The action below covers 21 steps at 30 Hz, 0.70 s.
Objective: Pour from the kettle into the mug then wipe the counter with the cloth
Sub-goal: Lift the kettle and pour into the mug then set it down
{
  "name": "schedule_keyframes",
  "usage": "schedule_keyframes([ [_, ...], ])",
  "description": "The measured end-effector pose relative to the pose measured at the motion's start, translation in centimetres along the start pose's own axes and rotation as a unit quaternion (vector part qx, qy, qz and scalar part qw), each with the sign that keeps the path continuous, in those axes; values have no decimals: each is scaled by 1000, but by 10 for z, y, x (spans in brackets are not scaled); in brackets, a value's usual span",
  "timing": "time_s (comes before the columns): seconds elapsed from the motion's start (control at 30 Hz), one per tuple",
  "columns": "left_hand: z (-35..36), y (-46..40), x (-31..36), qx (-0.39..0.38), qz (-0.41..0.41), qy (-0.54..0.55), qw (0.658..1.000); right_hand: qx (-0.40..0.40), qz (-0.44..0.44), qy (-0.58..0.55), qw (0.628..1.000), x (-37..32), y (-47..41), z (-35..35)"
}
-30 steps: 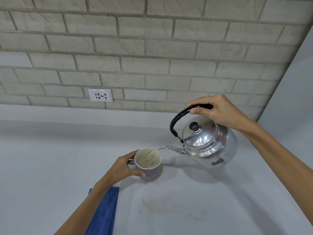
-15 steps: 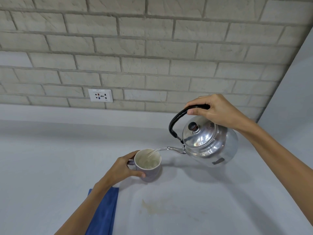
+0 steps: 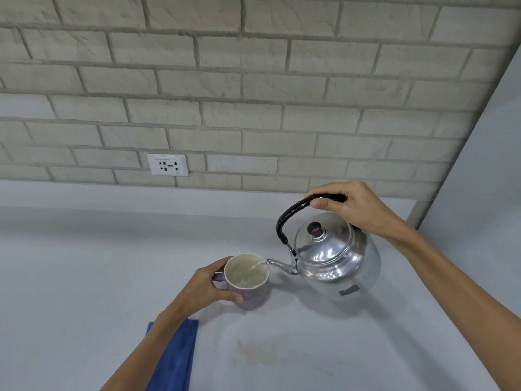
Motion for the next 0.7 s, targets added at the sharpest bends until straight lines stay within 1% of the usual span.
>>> schedule_keyframes([
  [0.13,0,0,-2,-2,-1,0,1000,36,-5,-74,997,11,5,-5],
  [0.27,0,-1,-5,-16,-13,-3,1000,87,-21,-144,985,15,5,-22],
  [0.33,-2,-1,-5,-26,-24,-8,999,116,-22,-187,975,16,2,-33],
  [0.4,-11,-2,1,-19,-23,-18,999,140,-31,-244,959,16,-2,-44],
  [0.47,-28,-6,19,13,4,-30,999,162,-45,-304,938,14,-6,-55],
  [0.6,-62,-22,86,92,98,-10,991,208,-68,-381,898,12,-11,-76],
  [0.63,-68,-30,107,112,128,-1,985,217,-72,-383,895,13,-12,-81],
  [0.7,-75,-39,147,148,182,3,972,221,-78,-367,900,12,-14,-84],
])
Point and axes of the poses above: each hand's wrist, its own y-axis away from the middle knuckle, its own z-axis out of the palm, x = y × z, the point moved 5 cm from there along -y, towards the middle knuckle, and after that the axes turned 9 degrees about -x, right-handed, at the moved point
